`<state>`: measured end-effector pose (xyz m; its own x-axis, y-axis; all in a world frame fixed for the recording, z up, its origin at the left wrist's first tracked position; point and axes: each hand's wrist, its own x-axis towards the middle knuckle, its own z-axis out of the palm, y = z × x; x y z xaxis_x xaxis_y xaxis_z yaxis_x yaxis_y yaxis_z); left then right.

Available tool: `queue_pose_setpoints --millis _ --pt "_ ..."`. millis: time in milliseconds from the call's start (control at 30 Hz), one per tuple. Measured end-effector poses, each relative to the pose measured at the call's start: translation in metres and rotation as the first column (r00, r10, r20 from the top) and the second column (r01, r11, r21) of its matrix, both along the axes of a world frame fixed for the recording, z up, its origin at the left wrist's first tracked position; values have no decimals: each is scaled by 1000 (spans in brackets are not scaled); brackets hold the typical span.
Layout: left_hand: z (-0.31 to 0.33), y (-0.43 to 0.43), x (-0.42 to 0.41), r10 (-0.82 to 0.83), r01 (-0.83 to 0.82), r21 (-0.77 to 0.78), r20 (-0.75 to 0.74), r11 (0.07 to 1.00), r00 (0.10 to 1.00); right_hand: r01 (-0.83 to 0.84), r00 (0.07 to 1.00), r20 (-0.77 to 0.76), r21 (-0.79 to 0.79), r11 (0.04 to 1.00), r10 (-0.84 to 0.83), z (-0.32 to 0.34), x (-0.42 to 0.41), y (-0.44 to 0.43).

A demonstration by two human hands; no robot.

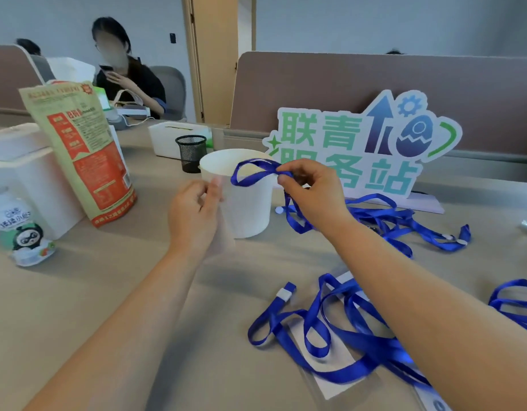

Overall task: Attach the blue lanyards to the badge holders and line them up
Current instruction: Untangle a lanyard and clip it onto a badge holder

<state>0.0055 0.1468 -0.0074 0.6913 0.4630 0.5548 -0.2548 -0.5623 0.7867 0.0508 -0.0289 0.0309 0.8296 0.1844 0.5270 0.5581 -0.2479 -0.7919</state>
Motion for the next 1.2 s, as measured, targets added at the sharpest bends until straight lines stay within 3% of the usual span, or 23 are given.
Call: queue_pose_setpoints --millis 100,300,500,567,667,867,967,1200 --pt "-2 13 1 73 -73 -18 14 997 997 30 997 74 82 996 -36 20 11 25" --pt "-9 26 6 92 -78 -228 50 970 995 28 992 115 222 975 -55 48 35 78" --pt "-13 27 10 124 -120 -79 50 990 991 53 987 135 260 964 -90 61 53 99" --pt "-13 27 10 129 -126 -43 61 991 990 78 986 131 208 975 -107 59 60 99" --pt "-14 25 9 119 -113 -73 75 991 990 141 986 91 -37 989 -137 47 70 95" --pt "-17 24 9 118 -109 -106 84 988 989 159 982 -12 -470 868 -186 31 69 88" --pt "-18 21 8 108 -101 -93 81 991 991 126 988 -11 -496 859 -152 29 65 86" --pt "-21 12 7 14 -12 -38 55 999 998 131 991 57 -313 941 -119 22 56 67"
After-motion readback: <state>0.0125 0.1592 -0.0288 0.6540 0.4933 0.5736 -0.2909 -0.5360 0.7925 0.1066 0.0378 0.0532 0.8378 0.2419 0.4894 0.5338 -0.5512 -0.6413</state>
